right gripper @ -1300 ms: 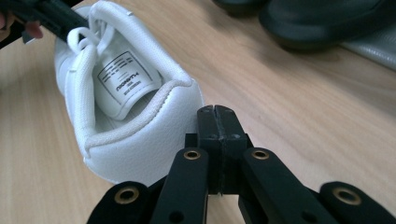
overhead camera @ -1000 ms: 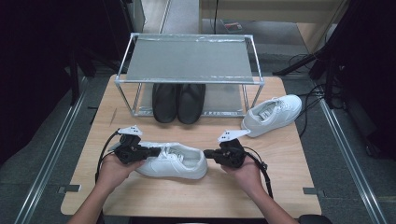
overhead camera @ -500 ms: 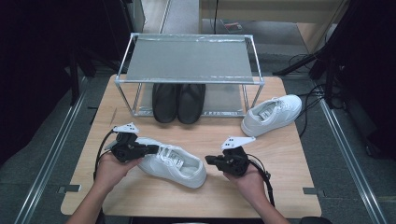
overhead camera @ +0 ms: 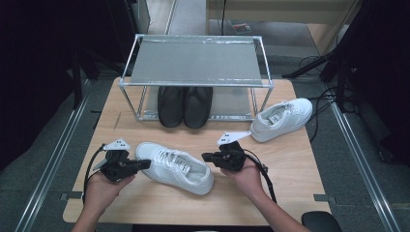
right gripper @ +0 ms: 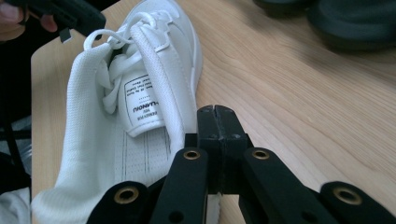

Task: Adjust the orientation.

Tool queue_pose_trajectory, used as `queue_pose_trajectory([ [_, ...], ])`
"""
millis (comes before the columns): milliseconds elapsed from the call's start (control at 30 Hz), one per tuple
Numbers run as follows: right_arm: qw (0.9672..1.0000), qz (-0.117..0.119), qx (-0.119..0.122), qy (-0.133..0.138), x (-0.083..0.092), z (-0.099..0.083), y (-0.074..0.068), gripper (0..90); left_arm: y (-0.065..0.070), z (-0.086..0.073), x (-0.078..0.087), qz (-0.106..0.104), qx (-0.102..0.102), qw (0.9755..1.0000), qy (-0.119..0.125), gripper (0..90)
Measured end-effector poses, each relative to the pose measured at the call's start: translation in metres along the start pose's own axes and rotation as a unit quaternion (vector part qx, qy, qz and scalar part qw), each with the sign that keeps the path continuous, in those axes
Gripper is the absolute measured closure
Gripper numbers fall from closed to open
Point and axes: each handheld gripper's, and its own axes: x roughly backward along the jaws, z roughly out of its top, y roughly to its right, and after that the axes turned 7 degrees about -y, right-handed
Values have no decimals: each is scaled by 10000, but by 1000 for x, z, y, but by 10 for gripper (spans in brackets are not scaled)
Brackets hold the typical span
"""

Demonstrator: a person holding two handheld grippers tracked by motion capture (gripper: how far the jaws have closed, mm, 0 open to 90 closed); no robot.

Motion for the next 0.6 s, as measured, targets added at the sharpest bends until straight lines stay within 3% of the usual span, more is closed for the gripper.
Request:
queue_pose_trajectory([
  [200,9999,59,50,-79,-11,7,0,900,3,-4,-14,-25,-33,9997,-231,900],
  [300,9999,86,58,-105,-11,7,0,900,1,-3,-15,-155,47,9998,-123,900],
  [600,9993,164,178,-282,-6,1,-12,900,-1,1,-18,-241,12,9996,-142,900],
])
